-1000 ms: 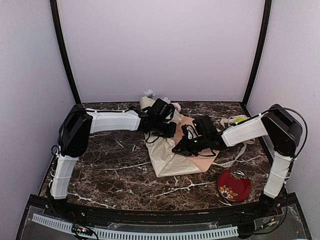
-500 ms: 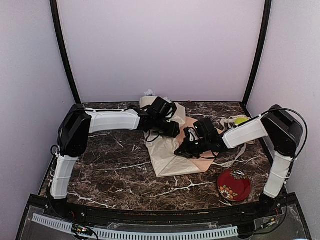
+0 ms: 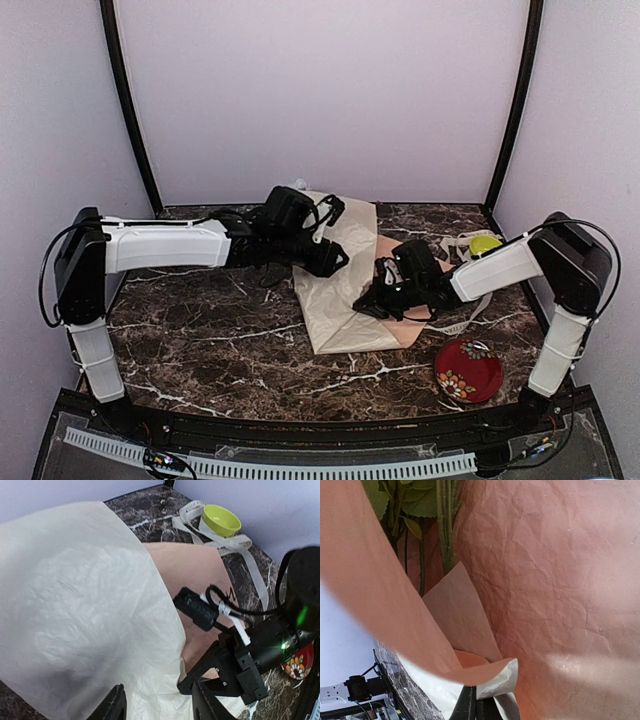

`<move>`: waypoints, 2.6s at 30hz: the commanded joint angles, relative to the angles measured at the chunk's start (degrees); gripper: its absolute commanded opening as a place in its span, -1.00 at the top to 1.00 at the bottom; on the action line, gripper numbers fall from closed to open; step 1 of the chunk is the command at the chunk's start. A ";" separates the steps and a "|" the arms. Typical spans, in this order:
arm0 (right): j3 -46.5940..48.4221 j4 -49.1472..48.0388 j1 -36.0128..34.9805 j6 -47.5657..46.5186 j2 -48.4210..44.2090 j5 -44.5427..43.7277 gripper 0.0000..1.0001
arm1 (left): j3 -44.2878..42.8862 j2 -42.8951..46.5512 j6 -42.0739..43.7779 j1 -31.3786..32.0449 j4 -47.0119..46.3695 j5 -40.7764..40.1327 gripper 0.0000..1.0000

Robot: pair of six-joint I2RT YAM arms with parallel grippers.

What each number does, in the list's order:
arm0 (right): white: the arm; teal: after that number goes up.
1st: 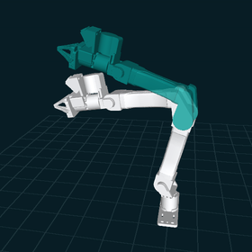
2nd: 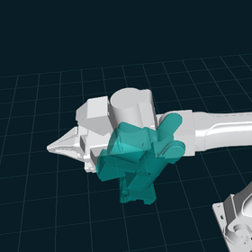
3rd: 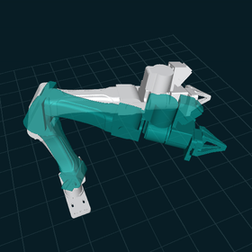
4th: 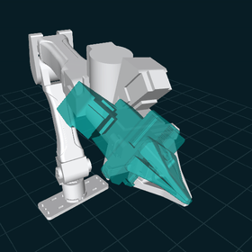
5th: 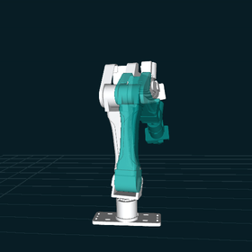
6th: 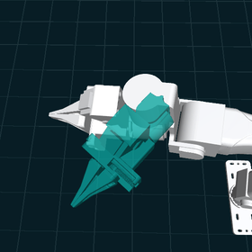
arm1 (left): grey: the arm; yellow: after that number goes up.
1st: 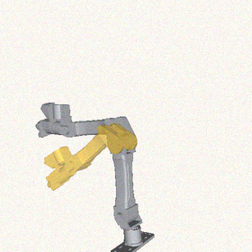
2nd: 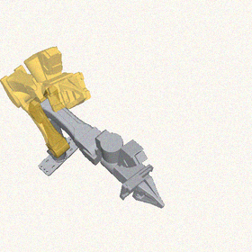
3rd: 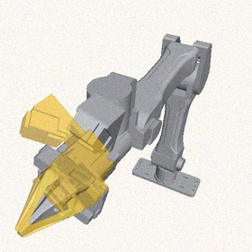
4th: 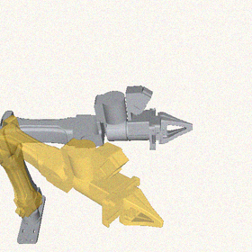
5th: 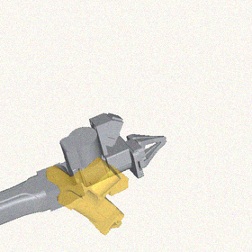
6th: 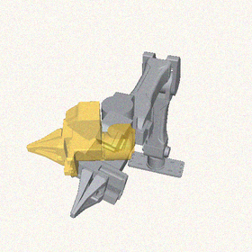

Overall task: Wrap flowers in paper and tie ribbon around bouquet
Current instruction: Fold the one-fourth-folded wrapping paper at the center of the board, then press the fold line on the 2/3-folded wrapping paper.

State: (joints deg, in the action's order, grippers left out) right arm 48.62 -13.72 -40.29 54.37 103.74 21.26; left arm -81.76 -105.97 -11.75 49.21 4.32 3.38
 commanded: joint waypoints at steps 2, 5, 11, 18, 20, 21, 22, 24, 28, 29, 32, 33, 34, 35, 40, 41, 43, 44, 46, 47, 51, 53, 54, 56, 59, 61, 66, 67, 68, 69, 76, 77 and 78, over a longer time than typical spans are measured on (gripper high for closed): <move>-1.34 -1.23 -0.61 2.48 -4.08 -3.19 1.00 | 1.28 -5.67 5.01 5.01 4.64 -3.93 0.10; -1.11 0.37 -1.00 2.47 -4.70 -3.88 1.00 | 0.17 -8.27 5.22 5.67 6.02 -6.65 0.11; -2.71 1.17 -1.01 4.13 -4.65 -3.83 1.00 | 1.06 -8.99 5.23 5.67 5.82 -6.84 0.10; -2.48 2.05 -0.37 3.45 -0.24 -4.18 1.00 | 3.07 -8.21 6.24 5.68 3.70 0.80 0.09; -2.48 1.82 -0.32 3.47 0.70 -3.98 1.00 | 4.58 -6.58 7.38 5.63 1.17 5.61 0.08; -2.48 1.98 -0.27 3.36 0.83 -4.25 1.00 | 5.05 -5.57 7.98 5.51 0.01 7.57 0.06; -2.52 2.26 -0.16 3.25 0.92 -4.52 1.00 | 5.15 -4.74 8.27 5.17 -0.46 8.67 0.05; -2.49 3.03 -0.09 2.98 1.05 -4.93 1.00 | 4.36 -3.85 7.37 3.33 -0.30 10.80 0.03; -2.29 4.15 -0.05 2.52 1.24 -5.40 1.00 | 2.07 -5.43 2.25 -3.12 -0.11 11.82 0.05; -2.32 4.13 -0.05 2.50 1.18 -5.46 1.00 | 2.00 -5.77 1.93 -4.17 -0.91 11.37 0.06; -1.73 4.86 -0.05 1.92 1.00 -5.42 1.00 | 0.44 -7.40 4.02 -5.61 -1.12 7.17 0.04; -1.12 5.28 -0.05 1.51 1.10 -5.25 1.00 | -0.85 -9.09 4.92 -5.92 0.05 5.48 0.04; -0.81 5.73 -0.05 1.22 1.19 -4.98 1.00 | -2.63 -10.48 5.38 -6.27 1.49 3.99 0.04; -0.55 6.21 -0.05 0.90 1.20 -4.79 1.00 | -4.37 -11.77 5.57 -6.71 2.83 2.80 0.04; -0.45 7.63 -0.05 0.30 0.86 -4.53 1.00 | -7.45 -14.97 1.92 -10.36 4.06 -3.25 0.04; -0.43 7.60 -0.06 0.30 0.91 -4.28 1.00 | -7.45 -15.16 1.37 -11.16 3.58 -4.64 0.03; -0.29 7.36 -0.05 0.38 1.31 -3.48 1.00 | -7.68 -15.45 1.01 -12.73 2.67 -5.99 0.02; -0.16 7.32 -0.11 0.39 1.56 -3.16 1.00 | -8.02 -15.74 1.01 -13.42 2.34 -6.16 0.01; 0.23 7.51 -0.14 0.32 2.03 -2.44 1.00 | -9.38 -16.80 1.39 -15.46 2.52 -6.15 0.01; 0.44 7.73 -0.14 0.26 2.06 -2.29 1.00 | -10.14 -17.26 1.63 -16.30 2.66 -6.37 0.01; 1.39 9.18 -0.14 -0.41 2.17 -2.28 1.00 | -11.73 -18.52 2.28 -19.05 1.22 -6.27 -0.01; 2.00 9.88 -0.18 -0.63 2.38 -2.07 1.00 | -13.59 -19.67 2.42 -20.44 0.66 -5.86 -0.02; 2.20 10.13 -0.22 -0.71 2.59 -1.89 1.00 | -14.72 -20.57 2.56 -21.05 0.73 -5.76 -0.02; 2.51 10.49 -0.22 -0.71 2.77 -1.54 1.00 | -17.36 -22.50 2.86 -22.81 1.37 -6.05 -0.02; 2.90 11.28 -0.22 -0.88 3.01 -1.31 1.00 | -21.73 -25.92 2.76 -25.03 2.31 -5.36 -0.01; 3.06 11.70 -0.23 -0.84 2.98 -1.30 1.00 | -25.44 -28.27 2.52 -26.17 3.38 -4.76 -0.02; 3.42 11.84 -0.27 -0.43 2.74 -1.57 1.00 | -33.84 -31.40 3.11 -27.59 8.96 -6.64 -0.01; 3.48 11.71 -0.31 -0.33 2.72 -1.63 1.00 | -34.25 -30.63 3.17 -27.62 9.86 -6.73 0.00; 3.58 11.61 -0.31 -0.32 2.66 -1.72 1.00 | -33.68 -29.28 2.83 -27.67 10.33 -5.91 0.00; 3.68 11.51 -0.31 -0.32 2.57 -1.85 1.00 | -31.84 -27.18 1.99 -27.53 10.41 -4.97 0.02; 3.18 9.28 -0.48 -0.03 2.48 -2.54 1.00 | 3.75 -1.01 -0.79 -18.39 -4.55 -8.25 0.07; 3.01 8.78 -0.56 0.03 2.43 -2.38 1.00 | 6.58 1.37 0.36 -15.51 -6.10 -8.72 0.07; 2.98 8.62 -0.70 -0.09 2.33 -2.47 1.00 | 8.62 2.85 1.32 -12.12 -6.57 -9.13 0.07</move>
State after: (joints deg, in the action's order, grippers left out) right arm 51.68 -3.90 -40.49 54.30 105.49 19.35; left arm -82.21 -114.34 -12.12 26.55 6.13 -4.34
